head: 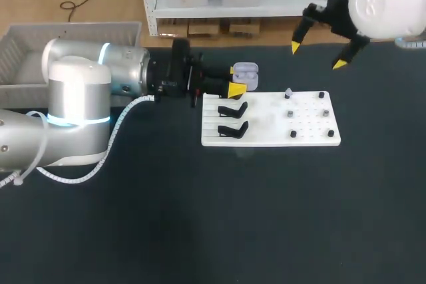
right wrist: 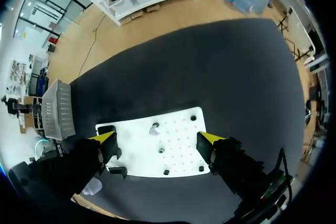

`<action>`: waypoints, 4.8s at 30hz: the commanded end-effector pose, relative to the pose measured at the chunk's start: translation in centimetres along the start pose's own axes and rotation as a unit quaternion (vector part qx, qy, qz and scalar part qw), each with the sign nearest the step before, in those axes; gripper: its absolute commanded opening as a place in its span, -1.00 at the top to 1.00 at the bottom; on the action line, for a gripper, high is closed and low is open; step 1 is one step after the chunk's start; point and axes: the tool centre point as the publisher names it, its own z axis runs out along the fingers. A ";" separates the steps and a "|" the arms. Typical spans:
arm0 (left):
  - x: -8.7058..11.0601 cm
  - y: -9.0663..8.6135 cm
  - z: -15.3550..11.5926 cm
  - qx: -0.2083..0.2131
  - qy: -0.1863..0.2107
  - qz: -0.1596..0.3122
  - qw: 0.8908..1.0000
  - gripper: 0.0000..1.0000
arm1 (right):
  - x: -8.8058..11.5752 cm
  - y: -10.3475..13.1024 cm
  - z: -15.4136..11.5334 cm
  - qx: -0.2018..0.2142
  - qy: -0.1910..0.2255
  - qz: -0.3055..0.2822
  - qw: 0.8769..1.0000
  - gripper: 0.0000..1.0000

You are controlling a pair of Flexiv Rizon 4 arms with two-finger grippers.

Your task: Pick up each earbud case from the left stands, insert the matching earbuds, close the lid, and place the case in the box.

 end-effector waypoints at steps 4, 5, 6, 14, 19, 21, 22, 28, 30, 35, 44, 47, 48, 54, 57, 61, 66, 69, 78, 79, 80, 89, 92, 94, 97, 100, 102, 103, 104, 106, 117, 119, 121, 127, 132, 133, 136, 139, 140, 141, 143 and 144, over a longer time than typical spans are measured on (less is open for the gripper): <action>0.0 -0.1 0.0 -0.001 0.000 0.000 1.000 1.00 | 0.9 -0.6 1.9 0.002 0.007 0.030 1.000 -1.00; 0.0 -0.1 0.0 -0.001 0.000 0.000 1.000 1.00 | 0.9 -0.5 2.2 0.004 0.009 0.032 0.999 -1.00; 0.0 -0.1 0.0 -0.001 0.000 0.000 1.000 1.00 | 1.0 -0.4 2.4 0.005 0.011 0.035 0.999 -1.00; 0.0 -0.1 0.0 -0.001 0.000 0.000 1.000 1.00 | 1.3 0.5 3.9 0.016 0.023 0.055 0.998 -1.00; 0.0 -0.1 0.0 -0.001 0.000 0.000 1.000 1.00 | 1.5 0.5 5.0 0.024 0.027 0.077 0.996 -1.00; 0.0 -0.1 0.0 -0.001 0.000 0.000 1.000 1.00 | 1.5 0.5 5.1 0.021 0.028 0.080 0.996 -1.00; 0.0 -0.1 0.0 -0.001 0.000 0.000 1.000 1.00 | 1.5 0.5 5.1 0.021 0.028 0.080 0.996 -1.00; 0.0 -0.1 0.0 -0.001 0.000 0.000 1.000 1.00 | 1.5 0.5 5.1 0.021 0.028 0.080 0.996 -1.00; 0.0 -0.1 0.0 -0.001 0.000 0.000 1.000 1.00 | 1.5 0.5 5.1 0.021 0.028 0.080 0.996 -1.00; 0.0 -0.1 0.0 -0.001 0.000 0.000 1.000 1.00 | 1.5 0.5 5.1 0.021 0.028 0.080 0.996 -1.00; 0.0 -0.1 0.0 -0.001 0.000 0.000 1.000 1.00 | 1.5 0.6 5.4 0.022 0.018 0.085 0.996 -1.00; 0.0 -0.1 0.0 -0.001 0.000 0.000 1.000 1.00 | 1.6 0.6 5.7 0.044 -0.041 0.102 0.993 -1.00; 0.0 -0.1 0.0 -0.001 0.000 0.000 1.000 1.00 | 1.8 0.4 5.8 0.045 -0.054 0.108 0.992 -1.00; 0.0 -0.1 0.0 -0.001 0.000 0.000 1.000 1.00 | 2.6 -0.4 6.5 0.043 -0.103 0.131 0.985 -1.00; 0.0 -0.1 0.0 -0.001 0.000 0.000 1.000 1.00 | 2.9 -0.7 6.7 0.035 -0.112 0.136 0.984 -1.00; 0.0 -0.1 0.0 -0.001 0.000 0.000 1.000 1.00 | 3.0 -0.9 6.7 0.032 -0.120 0.142 0.982 -1.00; 0.0 -0.1 0.0 -0.001 0.000 0.000 1.000 1.00 | 2.6 -0.3 6.9 0.036 -0.120 0.137 0.983 -1.00; 0.0 -0.1 0.0 -0.001 0.000 0.000 1.000 1.00 | 2.3 0.4 6.9 0.037 -0.118 0.127 0.984 -1.00; 0.0 -0.1 0.0 -0.001 0.000 0.000 1.000 1.00 | 1.5 1.4 7.9 0.048 -0.104 0.122 0.986 -0.27; 0.0 -0.1 0.0 -0.001 0.000 0.000 1.000 1.00 | 1.5 1.3 8.2 0.048 -0.101 0.124 0.986 -0.23; 0.0 -0.1 0.0 -0.001 0.000 0.000 1.000 1.00 | 1.5 1.2 8.4 0.050 -0.100 0.128 0.985 -0.15; 0.0 -0.1 0.0 -0.001 0.000 0.000 1.000 1.00 | 1.8 0.4 9.5 0.033 -0.094 0.160 0.982 0.06; 0.0 -0.1 0.0 -0.001 0.000 0.000 1.000 1.00 | 1.9 0.4 9.6 0.027 -0.103 0.160 0.981 0.10; 0.0 -0.1 0.0 -0.001 0.000 0.000 1.000 1.00 | 2.0 0.4 9.5 0.021 -0.109 0.162 0.981 0.15; 0.0 -0.1 0.0 -0.001 0.000 0.000 1.000 1.00 | 2.0 0.5 9.3 0.018 -0.111 0.162 0.980 0.23; 0.0 -0.1 0.0 -0.001 0.000 0.000 1.000 1.00 | 2.1 0.7 9.5 0.017 -0.108 0.159 0.981 0.22; 0.0 -0.1 0.0 -0.001 0.000 0.000 1.000 1.00 | 2.3 0.8 9.6 0.017 -0.107 0.158 0.981 0.22; 0.0 -0.1 0.0 -0.001 0.000 0.000 1.000 1.00 | 2.3 0.8 9.6 0.017 -0.107 0.157 0.982 0.22; 0.0 -0.1 0.0 -0.001 0.000 0.000 1.000 1.00 | 2.3 0.8 9.6 0.017 -0.106 0.157 0.982 0.22; 0.0 -0.1 0.0 -0.001 0.000 0.000 1.000 1.00 | 2.4 0.8 9.7 0.017 -0.106 0.156 0.982 0.22; 0.0 -0.1 0.0 -0.001 0.000 0.000 1.000 1.00 | 2.2 0.7 10.0 0.018 -0.105 0.153 0.982 0.36; 0.0 -0.1 0.0 -0.001 0.000 0.000 1.000 1.00 | 2.2 0.7 10.0 0.018 -0.104 0.152 0.983 0.38; 0.0 -0.1 0.0 -0.001 0.000 0.000 1.000 1.00 | 2.1 0.7 10.1 0.018 -0.103 0.151 0.983 0.41; 0.0 -0.1 0.0 -0.001 0.000 0.000 1.000 1.00 | 2.1 0.7 10.3 0.020 -0.102 0.149 0.983 0.65; 0.0 -0.1 0.0 -0.001 0.000 0.000 1.000 1.00 | 2.0 0.7 10.3 0.023 -0.101 0.149 0.983 1.00; 0.0 -0.1 0.0 -0.001 0.000 0.000 1.000 1.00 | 2.0 0.7 10.3 0.023 -0.101 0.149 0.983 1.00; 0.0 -0.1 0.0 -0.001 0.000 0.000 1.000 1.00 | 2.1 0.7 10.3 0.024 -0.101 0.148 0.984 1.00; 0.0 -0.1 0.0 -0.001 0.000 0.000 1.000 1.00 | 2.4 0.8 9.9 0.025 -0.103 0.144 0.984 1.00; 0.0 -0.1 0.0 -0.001 0.000 0.000 1.000 1.00 | 2.5 0.9 9.7 0.025 -0.104 0.141 0.984 1.00; 0.0 -0.1 0.0 -0.001 0.000 0.000 1.000 1.00 | 2.7 0.9 9.4 0.024 -0.106 0.139 0.984 1.00; 0.0 -0.1 0.0 -0.001 0.000 0.000 1.000 1.00 | 3.1 0.9 8.6 0.023 -0.110 0.134 0.985 1.00; 0.0 -0.1 0.0 -0.001 0.000 0.000 1.000 1.00 | 3.2 0.9 8.2 0.022 -0.113 0.132 0.985 1.00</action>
